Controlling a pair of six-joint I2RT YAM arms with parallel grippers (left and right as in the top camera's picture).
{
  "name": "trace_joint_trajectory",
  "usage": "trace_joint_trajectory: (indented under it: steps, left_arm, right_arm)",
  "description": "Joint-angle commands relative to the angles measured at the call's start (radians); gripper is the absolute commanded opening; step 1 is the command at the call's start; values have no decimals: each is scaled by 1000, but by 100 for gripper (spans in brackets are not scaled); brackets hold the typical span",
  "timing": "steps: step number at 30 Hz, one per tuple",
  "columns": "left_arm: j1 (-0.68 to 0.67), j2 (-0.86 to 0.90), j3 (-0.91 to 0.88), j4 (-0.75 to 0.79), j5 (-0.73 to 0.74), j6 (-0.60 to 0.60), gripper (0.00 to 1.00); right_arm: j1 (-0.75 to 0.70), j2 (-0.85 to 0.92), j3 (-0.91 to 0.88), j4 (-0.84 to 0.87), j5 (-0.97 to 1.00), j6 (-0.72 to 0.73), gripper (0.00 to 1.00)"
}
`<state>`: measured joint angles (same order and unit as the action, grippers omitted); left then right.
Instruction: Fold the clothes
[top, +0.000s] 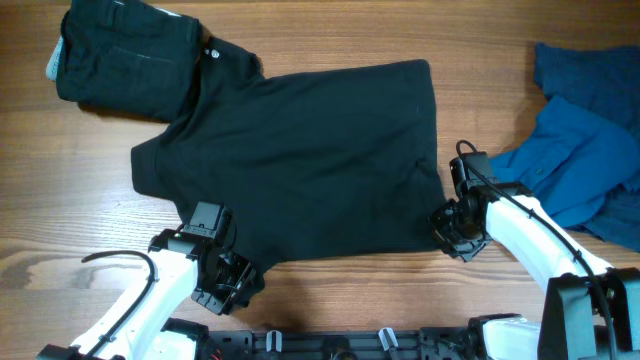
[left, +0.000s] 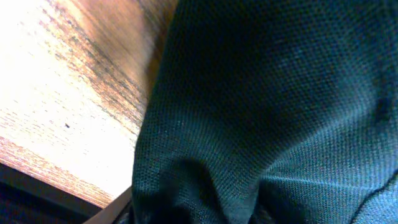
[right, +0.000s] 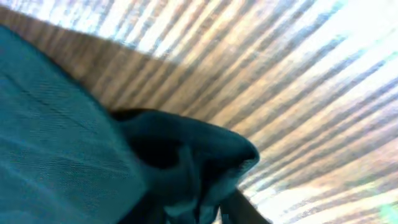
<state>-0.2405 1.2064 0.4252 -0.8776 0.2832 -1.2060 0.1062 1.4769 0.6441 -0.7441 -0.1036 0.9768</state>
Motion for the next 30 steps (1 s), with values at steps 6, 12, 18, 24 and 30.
trace_joint_trajectory:
  steps: [6,12,18,24,30]
  left_arm:
    - [-5,13,-22,-24,8,47,4]
    - [-5,10,18,-101,7,50,4]
    - [-5,-7,58,-167,7,55,4]
    - [-5,-44,98,-241,3,77,4]
    - [-5,-105,138,-294,-3,77,4]
  right_arm:
    - [-1,77,-55,19,32,-8,4]
    - [-1,67,-43,-26,9,-9,4]
    - [-1,18,2,-113,0,-18,4]
    - [-1,-53,31,-188,-1,-32,4]
    - [-1,-144,48,-246,-1,-30,4]
